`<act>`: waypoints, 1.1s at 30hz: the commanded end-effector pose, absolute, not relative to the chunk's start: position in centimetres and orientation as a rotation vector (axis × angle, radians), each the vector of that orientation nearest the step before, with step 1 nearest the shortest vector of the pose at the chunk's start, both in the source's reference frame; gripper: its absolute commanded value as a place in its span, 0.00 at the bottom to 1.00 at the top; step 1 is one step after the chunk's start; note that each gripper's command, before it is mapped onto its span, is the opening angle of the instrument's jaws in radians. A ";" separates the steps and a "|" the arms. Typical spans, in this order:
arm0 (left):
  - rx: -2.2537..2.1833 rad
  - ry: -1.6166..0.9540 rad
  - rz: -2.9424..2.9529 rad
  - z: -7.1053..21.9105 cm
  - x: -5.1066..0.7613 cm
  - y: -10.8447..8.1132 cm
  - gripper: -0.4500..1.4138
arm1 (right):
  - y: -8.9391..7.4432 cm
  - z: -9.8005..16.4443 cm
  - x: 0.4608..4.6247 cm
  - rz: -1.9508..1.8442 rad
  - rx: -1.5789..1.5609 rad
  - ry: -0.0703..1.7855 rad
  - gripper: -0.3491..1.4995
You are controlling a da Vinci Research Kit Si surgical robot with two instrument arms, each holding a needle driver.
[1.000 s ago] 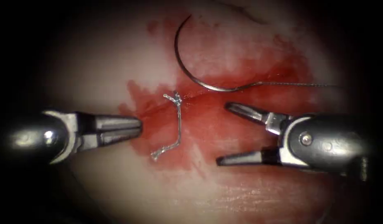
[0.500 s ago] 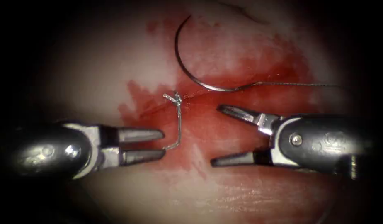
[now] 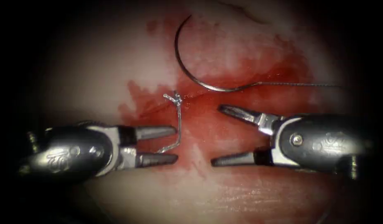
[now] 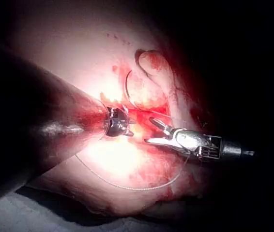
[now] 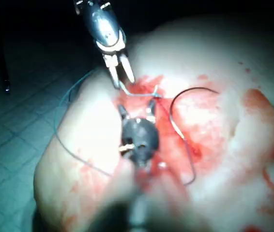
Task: Wound Closure
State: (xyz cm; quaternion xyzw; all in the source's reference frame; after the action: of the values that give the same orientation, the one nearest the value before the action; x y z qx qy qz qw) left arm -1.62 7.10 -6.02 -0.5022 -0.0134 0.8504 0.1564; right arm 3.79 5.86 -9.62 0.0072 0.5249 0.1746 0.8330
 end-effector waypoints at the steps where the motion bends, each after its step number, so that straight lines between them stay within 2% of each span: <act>1: -1.412 -0.031 2.442 -6.0 -1.68 7.1 0.52 | 5.9 -9.6 3.87 0.368 0.015 1.117 0.97; 9: -1.130 -0.106 2.402 -6.1 -1.76 6.9 0.54 | 5.8 -9.6 3.88 0.361 0.027 1.105 0.97; 19: -0.853 -0.142 2.377 -6.1 -1.82 7.0 0.63 | 5.8 -9.6 3.90 0.358 0.033 1.100 0.97; 25: -0.768 -0.140 2.383 -6.0 -1.81 6.9 0.62 | 5.8 -9.6 3.90 0.358 0.033 1.100 0.96; 26: -0.758 -0.137 2.381 -6.0 -1.82 6.9 0.60 | 5.8 -9.6 3.90 0.358 0.033 1.100 0.96; 30: -0.748 -0.132 2.377 -6.0 -1.82 6.9 0.33 | 5.8 -9.6 3.90 0.358 0.033 1.100 0.96; 33: -0.752 -0.149 2.356 -6.1 -1.83 6.9 0.05 | 5.8 -9.6 3.90 0.358 0.033 1.100 0.96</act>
State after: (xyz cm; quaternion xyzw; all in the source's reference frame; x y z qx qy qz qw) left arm -1.78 6.88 -6.10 -0.2855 -0.0592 0.8977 0.3303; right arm 3.81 5.80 -9.65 0.0158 0.5180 0.1694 0.8383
